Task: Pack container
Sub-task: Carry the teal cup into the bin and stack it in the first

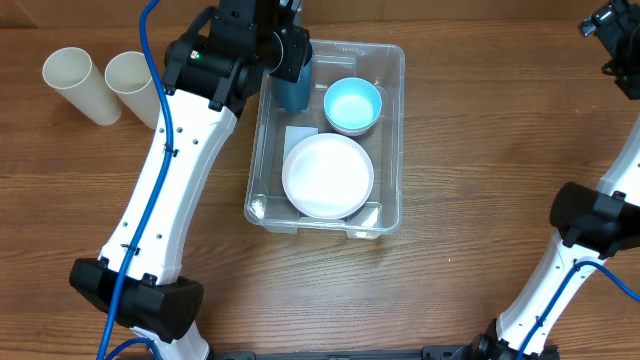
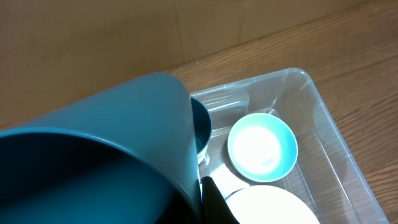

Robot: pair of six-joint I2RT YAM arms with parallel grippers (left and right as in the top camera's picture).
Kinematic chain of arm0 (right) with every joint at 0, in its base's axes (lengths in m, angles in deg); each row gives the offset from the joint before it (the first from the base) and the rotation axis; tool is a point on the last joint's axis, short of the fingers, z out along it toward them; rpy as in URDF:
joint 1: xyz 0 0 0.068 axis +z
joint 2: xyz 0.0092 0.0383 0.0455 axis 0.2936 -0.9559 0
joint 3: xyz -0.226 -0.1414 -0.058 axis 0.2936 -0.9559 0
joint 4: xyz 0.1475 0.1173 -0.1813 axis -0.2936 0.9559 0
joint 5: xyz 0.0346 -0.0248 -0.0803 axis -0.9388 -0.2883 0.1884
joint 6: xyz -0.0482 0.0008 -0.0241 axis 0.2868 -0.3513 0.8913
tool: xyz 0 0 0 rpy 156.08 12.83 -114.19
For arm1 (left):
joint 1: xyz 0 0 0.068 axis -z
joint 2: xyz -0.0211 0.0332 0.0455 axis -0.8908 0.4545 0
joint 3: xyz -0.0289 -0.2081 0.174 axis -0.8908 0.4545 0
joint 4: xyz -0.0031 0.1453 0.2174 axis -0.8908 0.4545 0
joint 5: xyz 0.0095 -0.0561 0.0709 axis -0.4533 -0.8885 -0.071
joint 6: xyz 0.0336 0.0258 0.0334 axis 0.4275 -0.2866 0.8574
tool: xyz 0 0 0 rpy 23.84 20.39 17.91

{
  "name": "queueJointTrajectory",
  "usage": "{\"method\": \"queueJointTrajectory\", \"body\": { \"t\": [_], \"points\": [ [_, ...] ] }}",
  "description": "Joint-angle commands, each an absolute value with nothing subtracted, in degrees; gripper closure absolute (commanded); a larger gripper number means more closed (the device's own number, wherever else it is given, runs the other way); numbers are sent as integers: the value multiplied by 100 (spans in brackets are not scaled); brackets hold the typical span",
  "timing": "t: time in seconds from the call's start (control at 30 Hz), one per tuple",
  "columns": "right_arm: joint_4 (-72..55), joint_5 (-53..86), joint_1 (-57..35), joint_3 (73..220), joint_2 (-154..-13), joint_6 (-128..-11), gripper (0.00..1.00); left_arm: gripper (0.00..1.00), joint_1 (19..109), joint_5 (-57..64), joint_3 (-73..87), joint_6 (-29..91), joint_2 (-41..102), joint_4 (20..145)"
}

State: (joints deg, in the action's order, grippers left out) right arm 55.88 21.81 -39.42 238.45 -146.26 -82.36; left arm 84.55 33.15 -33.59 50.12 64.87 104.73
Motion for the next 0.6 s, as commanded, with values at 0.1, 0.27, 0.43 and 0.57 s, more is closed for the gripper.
{"method": "queueJointTrajectory", "body": {
  "t": [0.1, 0.27, 0.43, 0.57],
  "points": [
    [5562, 2174, -3927, 23851, -14574, -8260, 0, 96, 8482, 3206, -3403, 5069, 6710, 10685],
    [5562, 2174, -3927, 23851, -14574, -8260, 0, 96, 8486, 3173, -3400, 5071, 6924, 10639],
    [5562, 2174, -3927, 23851, -14574, -8260, 0, 96, 8486, 3175, -3400, 5076, 6987, 10492],
    [5562, 2174, -3927, 23851, -14574, -8262, 0, 65, 8486, 3177, -3400, 5078, 6992, 10374]
  ]
}}
